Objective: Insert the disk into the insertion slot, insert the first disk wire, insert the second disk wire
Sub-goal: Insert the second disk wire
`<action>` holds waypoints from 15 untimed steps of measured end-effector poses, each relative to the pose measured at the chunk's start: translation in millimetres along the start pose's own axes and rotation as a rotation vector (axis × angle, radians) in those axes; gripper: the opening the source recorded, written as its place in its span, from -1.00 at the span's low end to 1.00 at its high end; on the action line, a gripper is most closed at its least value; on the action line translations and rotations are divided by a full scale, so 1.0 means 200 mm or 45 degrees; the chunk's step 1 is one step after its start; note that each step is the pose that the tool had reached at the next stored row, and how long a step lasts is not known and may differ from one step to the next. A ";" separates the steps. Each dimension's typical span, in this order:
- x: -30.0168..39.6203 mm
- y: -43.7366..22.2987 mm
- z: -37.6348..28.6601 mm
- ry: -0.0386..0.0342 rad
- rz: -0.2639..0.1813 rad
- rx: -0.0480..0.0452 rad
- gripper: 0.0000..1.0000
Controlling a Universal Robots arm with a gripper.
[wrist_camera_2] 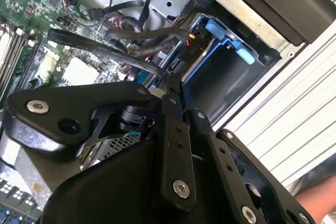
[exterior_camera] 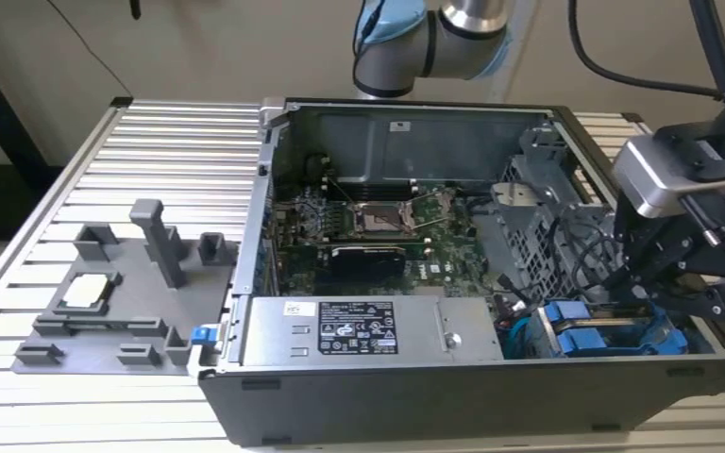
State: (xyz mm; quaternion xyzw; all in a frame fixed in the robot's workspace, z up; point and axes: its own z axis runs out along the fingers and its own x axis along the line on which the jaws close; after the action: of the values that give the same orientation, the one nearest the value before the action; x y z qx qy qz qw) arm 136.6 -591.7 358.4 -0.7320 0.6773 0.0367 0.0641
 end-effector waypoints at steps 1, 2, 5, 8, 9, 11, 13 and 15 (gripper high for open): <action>0.001 0.000 0.005 -0.0048 0.008 0.002 -0.69; 0.001 0.000 0.009 -0.0079 0.017 0.003 -0.69; 0.001 0.000 0.010 -0.0079 0.024 0.004 -0.69; 0.002 0.000 0.011 -0.0085 0.024 0.004 -0.69; 0.002 -0.002 0.013 -0.0086 0.025 0.004 -0.69; 0.003 -0.006 0.020 -0.0090 0.024 0.003 -0.69; 0.005 -0.009 0.029 -0.0086 0.027 0.002 -0.69; 0.007 -0.010 0.041 -0.0087 0.034 -0.002 -0.69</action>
State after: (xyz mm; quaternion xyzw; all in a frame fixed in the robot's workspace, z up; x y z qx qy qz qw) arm 139.0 -591.7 350.3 -0.7228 0.6867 0.0406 0.0653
